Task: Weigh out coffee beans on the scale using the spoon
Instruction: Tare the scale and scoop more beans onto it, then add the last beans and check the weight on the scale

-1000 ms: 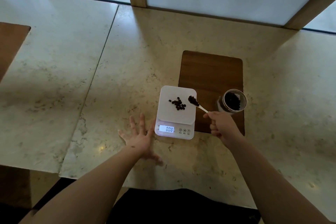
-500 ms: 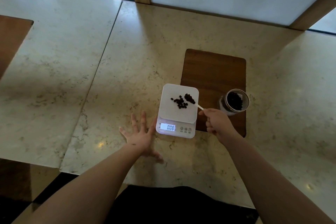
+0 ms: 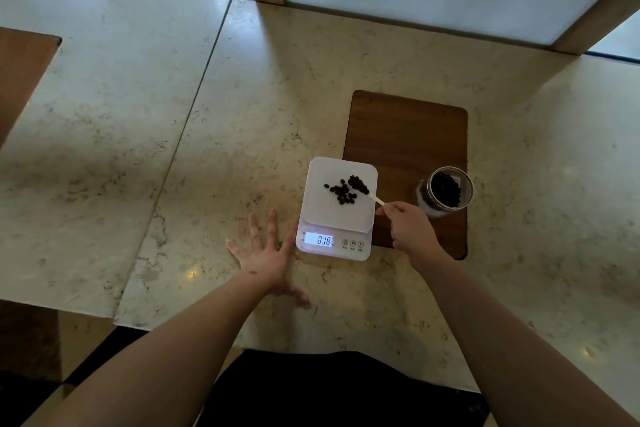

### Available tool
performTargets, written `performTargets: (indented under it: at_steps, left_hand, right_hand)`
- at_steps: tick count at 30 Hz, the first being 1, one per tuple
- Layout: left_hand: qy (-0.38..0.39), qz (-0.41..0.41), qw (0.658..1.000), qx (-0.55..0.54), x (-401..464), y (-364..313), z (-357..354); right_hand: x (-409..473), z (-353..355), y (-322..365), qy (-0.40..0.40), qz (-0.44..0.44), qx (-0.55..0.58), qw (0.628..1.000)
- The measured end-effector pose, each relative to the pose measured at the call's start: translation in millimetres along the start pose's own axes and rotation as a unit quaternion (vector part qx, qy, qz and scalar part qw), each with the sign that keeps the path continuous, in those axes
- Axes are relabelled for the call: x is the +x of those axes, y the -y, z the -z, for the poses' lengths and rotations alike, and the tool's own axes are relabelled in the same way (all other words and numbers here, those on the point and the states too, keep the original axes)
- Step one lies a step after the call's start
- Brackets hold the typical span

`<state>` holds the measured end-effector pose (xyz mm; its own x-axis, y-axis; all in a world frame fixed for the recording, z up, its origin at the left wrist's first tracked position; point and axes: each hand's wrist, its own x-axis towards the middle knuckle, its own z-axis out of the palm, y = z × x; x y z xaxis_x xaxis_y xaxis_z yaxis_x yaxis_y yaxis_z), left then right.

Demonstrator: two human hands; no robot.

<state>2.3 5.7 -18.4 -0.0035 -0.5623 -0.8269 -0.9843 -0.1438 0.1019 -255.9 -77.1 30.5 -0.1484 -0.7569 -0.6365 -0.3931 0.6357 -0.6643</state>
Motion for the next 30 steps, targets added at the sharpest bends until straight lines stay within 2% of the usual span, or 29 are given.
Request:
performTargets:
  at_steps: [4, 23, 28, 30]
  left_hand:
    - [0.000, 0.003, 1.000, 0.006, 0, 0, 0]
    - [-0.005, 0.006, 1.000, 0.008, 1, 1, -2]
    - [-0.003, 0.006, 1.000, 0.002, 2, 3, -1]
    - [-0.003, 0.004, 1.000, 0.003, 3, 3, -2]
  right_hand:
    - [1, -2, -6, -0.035, 0.070, -0.070, 0.994]
    - [-9, -5, -19, -0.108, 0.232, -0.165, 0.952]
    - [-10, -5, -20, -0.127, 0.249, -0.215, 0.936]
    - [-11, -6, -20, -0.119, 0.229, -0.200, 0.945]
